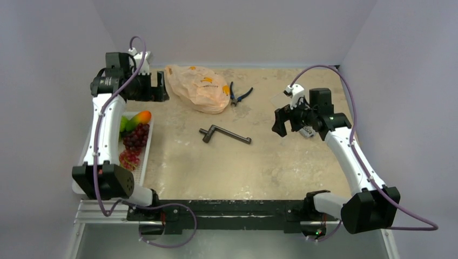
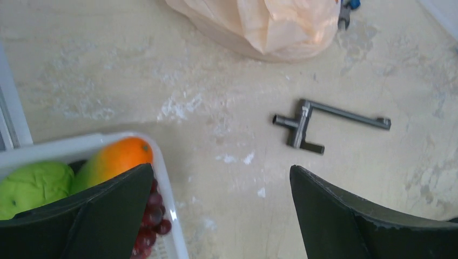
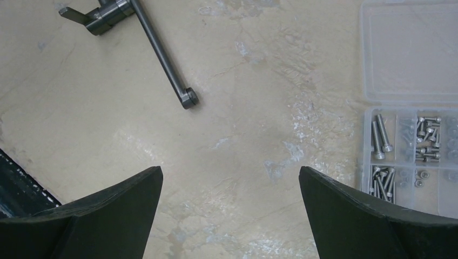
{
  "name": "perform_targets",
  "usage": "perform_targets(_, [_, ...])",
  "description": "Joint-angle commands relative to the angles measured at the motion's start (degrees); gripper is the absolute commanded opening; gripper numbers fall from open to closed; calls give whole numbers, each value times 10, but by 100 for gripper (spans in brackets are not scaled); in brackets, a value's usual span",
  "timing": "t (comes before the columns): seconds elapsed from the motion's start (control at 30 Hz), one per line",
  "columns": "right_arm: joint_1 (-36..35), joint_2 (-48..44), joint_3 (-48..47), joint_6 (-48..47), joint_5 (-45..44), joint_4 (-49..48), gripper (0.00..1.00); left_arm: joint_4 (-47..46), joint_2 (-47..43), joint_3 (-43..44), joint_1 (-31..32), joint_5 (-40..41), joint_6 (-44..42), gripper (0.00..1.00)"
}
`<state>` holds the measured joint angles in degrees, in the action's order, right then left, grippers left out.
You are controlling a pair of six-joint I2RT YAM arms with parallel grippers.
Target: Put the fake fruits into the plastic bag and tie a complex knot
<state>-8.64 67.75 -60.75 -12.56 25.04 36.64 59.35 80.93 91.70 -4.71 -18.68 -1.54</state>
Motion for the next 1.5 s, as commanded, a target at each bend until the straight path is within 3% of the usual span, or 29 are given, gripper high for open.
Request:
perform_targets(0.0, [2,0,-20,-20,-3,13,99,-81,91,84,9,32,52,100])
perform_targets(0.2, [2,6,-5,-29,-11,17,99,-129,227,187,17,75,104,100])
perform_targets(0.6, [2,63,-16,-58,-15,47,99,-130,494,400,24,34,189,100])
perform_targets(0.83, [2,94,-24,-52,-8,46,99,-150,566,434,42,15,237,100])
perform_targets(0.97, [1,109,-30,-55,-8,53,99,-164,605,445,66,-37,254,99])
perform_targets(1.0, [1,110,-31,-56,-8,54,99,-168,612,446,67,-53,254,91])
perform_targets(1.1, [1,108,-31,-49,-5,56,99,-177,600,441,68,-100,232,54])
perform_targets(1.2, [6,106,-38,-36,32,68,99,-227,511,378,67,-147,202,6])
perform_targets(1.23, [8,104,-42,-32,48,73,99,-251,477,350,68,-163,193,0])
perform_targets(1.3, [11,96,-55,-26,77,80,99,-269,409,314,76,-207,155,0])
perform_targets(1.47, [18,51,-94,-9,111,83,99,-169,244,245,132,-323,-24,0])
